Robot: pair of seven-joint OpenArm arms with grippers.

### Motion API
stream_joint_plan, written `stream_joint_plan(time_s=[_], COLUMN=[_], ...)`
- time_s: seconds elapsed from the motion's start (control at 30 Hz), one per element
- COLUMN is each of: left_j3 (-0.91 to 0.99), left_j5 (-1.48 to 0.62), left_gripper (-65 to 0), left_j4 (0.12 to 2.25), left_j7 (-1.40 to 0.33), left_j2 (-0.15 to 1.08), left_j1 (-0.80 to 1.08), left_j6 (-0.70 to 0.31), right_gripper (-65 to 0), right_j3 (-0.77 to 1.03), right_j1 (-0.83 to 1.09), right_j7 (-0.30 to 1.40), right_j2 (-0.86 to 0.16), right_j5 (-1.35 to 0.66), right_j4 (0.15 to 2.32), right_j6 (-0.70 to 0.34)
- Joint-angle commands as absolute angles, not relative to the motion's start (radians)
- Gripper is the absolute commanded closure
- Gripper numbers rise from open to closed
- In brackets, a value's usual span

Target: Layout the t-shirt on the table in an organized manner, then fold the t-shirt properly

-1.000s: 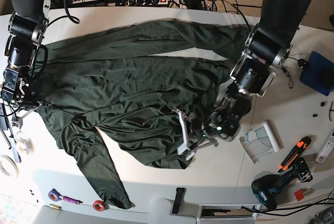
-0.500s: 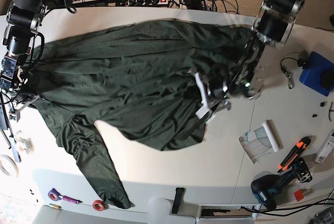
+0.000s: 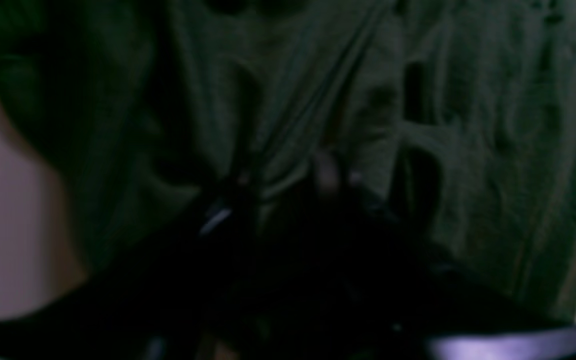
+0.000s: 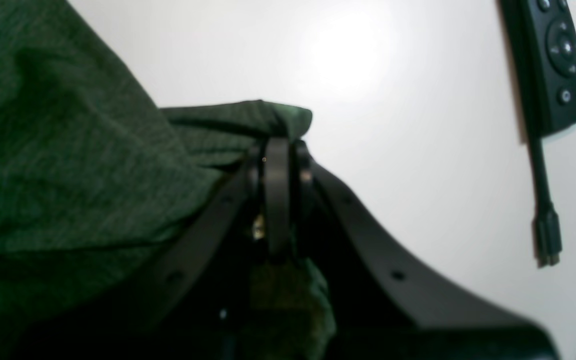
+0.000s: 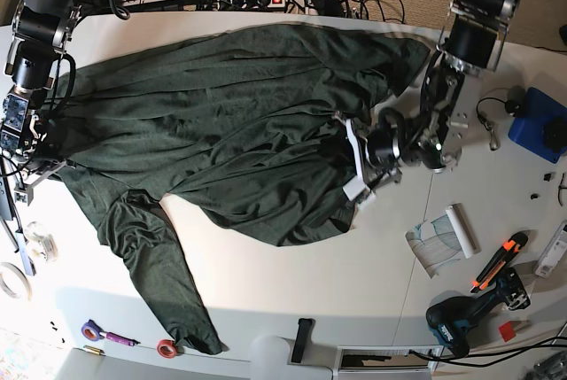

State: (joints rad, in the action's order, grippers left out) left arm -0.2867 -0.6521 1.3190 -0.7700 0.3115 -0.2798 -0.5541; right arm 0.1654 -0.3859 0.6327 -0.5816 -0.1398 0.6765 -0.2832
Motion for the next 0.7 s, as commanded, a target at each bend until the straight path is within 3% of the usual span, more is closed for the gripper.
stream_joint_plan(time_s=[0.0, 0.23, 0.4, 0.67], left_j3=[-0.283, -0.283, -0.284, -0.285], left_j5=[-0.686, -0.711, -0.625, -0.591], left_gripper=[-21.1, -21.1, -21.1, -21.1], left_j4=[1.335, 1.335, 1.294, 0.928], left_j7=[-0.750, -0.743, -0.625, -0.572], left_j2=[0.316, 0.316, 0.303, 0.182], left_j1=[-0.323, -0.424, -0.477, -0.663], left_j6=[-0.562, -0.562, -0.508, -0.532], right_gripper=[0.0, 0.0, 0.0, 0.0], right_j3=[0.158, 0.158, 0.158, 0.158], right_j1=[-0.349, -0.349, -0.349, -0.349], right_j7=[0.820, 0.820, 0.819, 0.819], right_j2=[-0.573, -0.574, -0.573, -0.573], right_j5=[-0.093, -0.094, -0.097, -0.097], right_j4=[0.651, 0.651, 0.651, 0.651], right_j6=[-0.295, -0.295, -0.295, -0.295])
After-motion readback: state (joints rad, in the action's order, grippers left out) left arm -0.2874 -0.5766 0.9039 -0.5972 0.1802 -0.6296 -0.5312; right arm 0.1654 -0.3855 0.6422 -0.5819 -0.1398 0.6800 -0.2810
